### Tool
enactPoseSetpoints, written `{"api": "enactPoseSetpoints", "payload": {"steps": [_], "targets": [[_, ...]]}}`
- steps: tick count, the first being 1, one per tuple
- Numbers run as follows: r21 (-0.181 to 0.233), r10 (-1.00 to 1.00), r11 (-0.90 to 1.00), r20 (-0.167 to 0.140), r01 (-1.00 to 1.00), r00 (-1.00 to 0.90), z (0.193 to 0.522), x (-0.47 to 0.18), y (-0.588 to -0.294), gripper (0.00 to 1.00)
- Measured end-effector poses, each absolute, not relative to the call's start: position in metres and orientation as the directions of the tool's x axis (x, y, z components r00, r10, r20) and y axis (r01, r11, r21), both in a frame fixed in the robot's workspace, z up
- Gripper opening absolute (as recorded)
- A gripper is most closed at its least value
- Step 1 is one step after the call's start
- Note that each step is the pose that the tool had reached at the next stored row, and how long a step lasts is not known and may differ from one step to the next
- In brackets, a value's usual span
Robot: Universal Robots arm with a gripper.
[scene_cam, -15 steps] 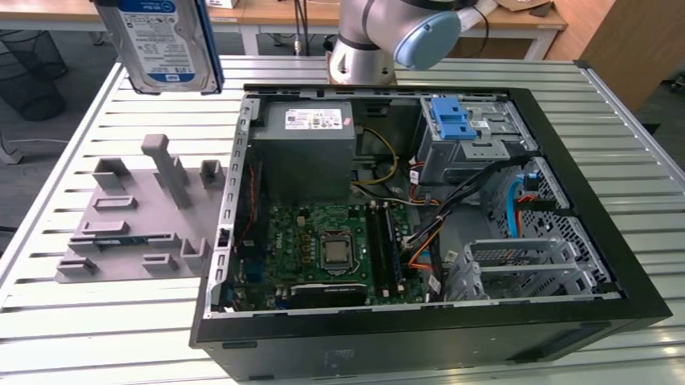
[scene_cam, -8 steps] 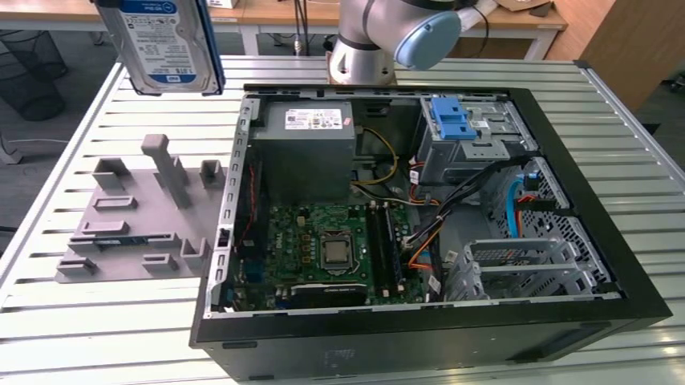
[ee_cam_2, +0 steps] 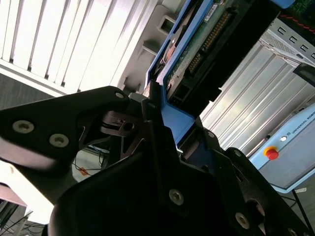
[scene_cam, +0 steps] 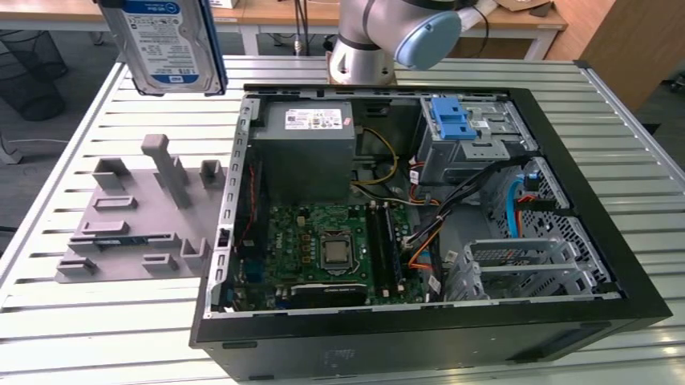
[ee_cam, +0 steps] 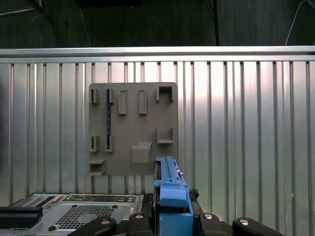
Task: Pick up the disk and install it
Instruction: 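Pick up the disk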
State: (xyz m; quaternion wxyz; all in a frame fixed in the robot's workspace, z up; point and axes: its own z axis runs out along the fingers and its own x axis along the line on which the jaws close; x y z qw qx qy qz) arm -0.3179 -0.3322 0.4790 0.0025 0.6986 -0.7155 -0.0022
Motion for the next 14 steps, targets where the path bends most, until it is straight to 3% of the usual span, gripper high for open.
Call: {"api": "enactPoseSetpoints", "payload": {"steps": [14], "targets": [[0.007, -1.000, 0.024, 0.000, -1.000, -0.024, 0.4790, -0.3109, -0.3327, 0.36]]}}
